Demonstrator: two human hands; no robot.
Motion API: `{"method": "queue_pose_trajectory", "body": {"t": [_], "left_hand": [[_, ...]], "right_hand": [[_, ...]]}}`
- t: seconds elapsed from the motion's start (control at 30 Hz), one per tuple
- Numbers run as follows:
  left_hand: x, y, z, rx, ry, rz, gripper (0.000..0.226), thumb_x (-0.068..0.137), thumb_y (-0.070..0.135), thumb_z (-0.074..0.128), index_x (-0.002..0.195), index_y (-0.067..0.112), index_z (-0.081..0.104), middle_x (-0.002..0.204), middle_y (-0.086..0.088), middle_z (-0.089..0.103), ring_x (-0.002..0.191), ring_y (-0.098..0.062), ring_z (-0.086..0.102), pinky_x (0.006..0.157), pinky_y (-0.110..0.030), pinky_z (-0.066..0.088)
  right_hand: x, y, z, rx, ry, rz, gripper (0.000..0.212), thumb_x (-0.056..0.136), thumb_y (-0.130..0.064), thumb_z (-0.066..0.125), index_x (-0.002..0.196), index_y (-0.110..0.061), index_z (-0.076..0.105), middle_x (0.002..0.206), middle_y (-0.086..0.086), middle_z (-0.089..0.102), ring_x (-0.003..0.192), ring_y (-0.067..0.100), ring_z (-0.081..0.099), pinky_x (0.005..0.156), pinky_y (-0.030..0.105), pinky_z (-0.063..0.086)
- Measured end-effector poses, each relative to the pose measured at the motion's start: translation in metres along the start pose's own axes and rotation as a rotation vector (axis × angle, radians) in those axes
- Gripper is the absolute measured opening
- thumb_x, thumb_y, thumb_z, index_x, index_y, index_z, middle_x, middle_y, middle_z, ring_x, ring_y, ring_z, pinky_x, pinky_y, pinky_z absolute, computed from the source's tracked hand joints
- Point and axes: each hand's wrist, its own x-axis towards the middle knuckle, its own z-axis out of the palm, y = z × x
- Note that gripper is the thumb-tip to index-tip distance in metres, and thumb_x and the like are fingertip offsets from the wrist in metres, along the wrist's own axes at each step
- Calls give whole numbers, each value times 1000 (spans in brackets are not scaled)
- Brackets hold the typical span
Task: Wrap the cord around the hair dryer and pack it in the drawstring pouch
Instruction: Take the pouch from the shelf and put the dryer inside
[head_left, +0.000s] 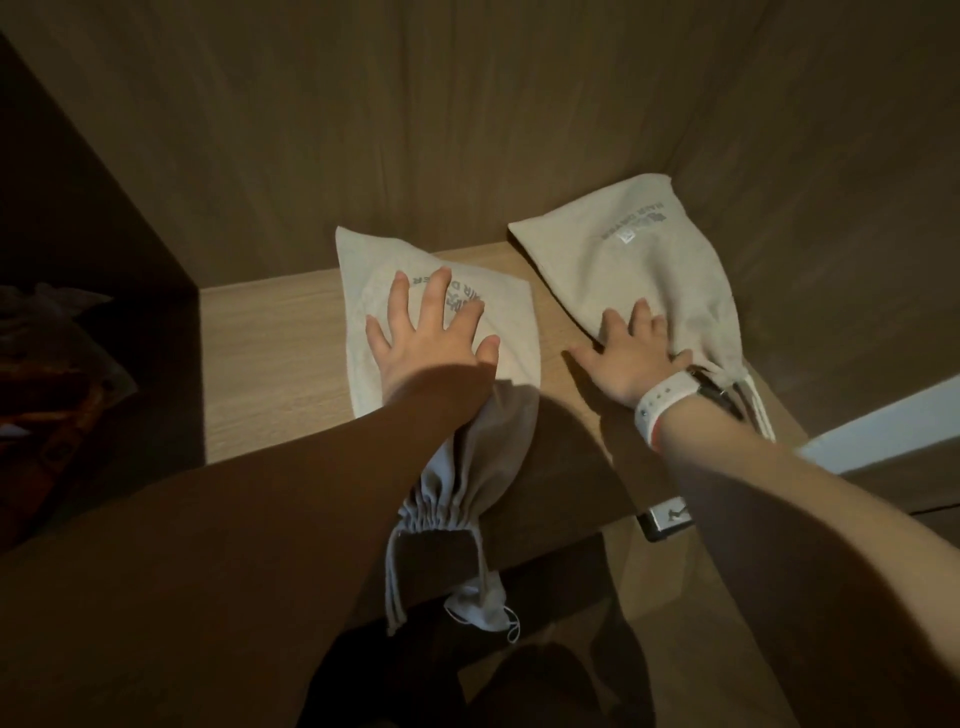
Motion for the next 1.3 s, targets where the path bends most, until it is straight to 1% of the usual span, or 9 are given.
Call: {"method": "queue_pose_trajectory", "body": {"t": [0.13,0.23,0.33,0.43,0.57,0.7,0.87,1.0,1.3], "left_hand": [[-5,-8,-12,-136,79,17,42,96,37,38,138,35,38,158,3,12,144,-24,0,114,-48,7],[-13,-18,-23,-200,239,-145,45,95,39,42,138,30,39,155,-1,19,141,-26,16,111,-45,16],[-19,-35,-22,-542,50,-394,60,91,48,47,144,30,25,154,-8,22,136,-32,29,110,-44,26],[-27,-41,-15,-934,-82,-424,71,90,42,55,148,28,17,148,-8,36,131,-29,39,110,-43,32],[-31,-35,-15,-1118,-95,-434,66,93,29,54,149,27,18,150,-7,35,134,-29,37,111,-45,32],[-26,-25,-12,-1245,-126,-453,57,96,27,49,147,29,24,150,-4,34,131,-23,40,106,-37,37],[-13,8,2,-1259,-281,-420,56,99,29,44,149,31,19,149,-4,35,128,-25,44,99,-33,41],[4,26,17,-1181,-315,-365,63,97,32,46,150,31,13,154,-1,27,135,-24,37,111,-40,32],[41,37,32,-988,-318,-330,66,94,33,40,147,44,3,153,-7,28,128,-33,43,106,-44,38]], "right_hand": [[-37,-27,18,544,177,-42,53,95,-40,41,142,-18,32,149,10,32,135,29,32,110,45,27],[-61,-45,29,999,-68,86,54,91,-46,47,137,-19,36,130,7,50,113,27,50,100,45,40],[-80,-57,31,1205,-303,186,59,85,-43,59,136,-27,33,109,-2,52,93,18,52,76,41,50],[-89,-66,37,1247,-370,200,67,79,-25,70,134,-26,32,116,2,53,92,20,55,67,36,49],[-86,-67,35,1269,-214,184,54,79,-4,69,127,-12,45,117,6,60,104,24,59,93,42,48],[-73,-48,29,1227,-69,219,43,82,0,63,123,-9,52,119,13,61,107,29,58,96,43,47],[-58,-19,25,1238,105,143,51,87,1,54,136,-10,44,127,5,53,115,17,49,95,27,38],[-35,-4,32,1320,18,139,63,90,-5,50,146,-20,27,147,5,37,133,23,38,110,40,32],[18,3,33,1012,-21,115,69,89,-26,52,148,-34,17,152,5,27,140,28,22,115,43,21]]}}
